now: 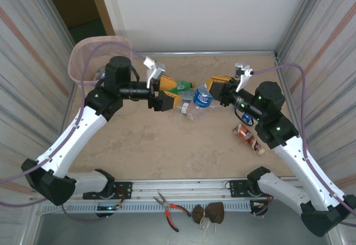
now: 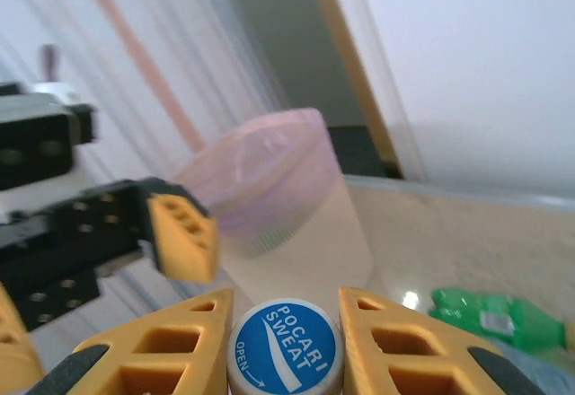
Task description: Put the plastic bottles in the bin
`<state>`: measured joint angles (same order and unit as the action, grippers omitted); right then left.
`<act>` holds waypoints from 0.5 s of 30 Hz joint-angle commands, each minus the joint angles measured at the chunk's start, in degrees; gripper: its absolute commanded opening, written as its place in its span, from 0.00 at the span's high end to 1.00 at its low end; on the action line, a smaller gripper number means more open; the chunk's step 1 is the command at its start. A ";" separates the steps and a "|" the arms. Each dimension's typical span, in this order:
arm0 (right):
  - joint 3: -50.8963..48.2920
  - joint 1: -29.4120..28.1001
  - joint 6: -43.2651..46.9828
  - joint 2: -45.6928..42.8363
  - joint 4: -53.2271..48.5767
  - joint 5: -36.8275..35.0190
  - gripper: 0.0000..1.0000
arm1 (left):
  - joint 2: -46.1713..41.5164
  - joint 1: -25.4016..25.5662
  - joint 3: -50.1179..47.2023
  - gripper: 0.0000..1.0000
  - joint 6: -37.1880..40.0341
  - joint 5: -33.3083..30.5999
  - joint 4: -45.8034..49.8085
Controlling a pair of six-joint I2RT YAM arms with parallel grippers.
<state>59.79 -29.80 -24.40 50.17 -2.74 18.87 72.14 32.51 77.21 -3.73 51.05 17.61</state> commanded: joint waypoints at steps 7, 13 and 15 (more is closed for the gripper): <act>8.18 -3.65 5.90 0.54 5.61 6.86 1.00 | 4.56 8.32 6.32 0.12 7.14 -0.46 -0.47; 9.36 -5.68 5.68 -0.03 5.99 5.36 1.00 | 6.95 10.36 8.94 0.14 8.76 -0.60 1.99; 9.56 -5.96 5.68 -0.29 5.91 4.87 1.00 | 7.38 11.01 9.51 0.17 9.80 -0.60 2.98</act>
<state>67.20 -35.09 -20.03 50.54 1.32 24.05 79.24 42.70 84.42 3.14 50.61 18.81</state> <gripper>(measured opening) 0.278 0.834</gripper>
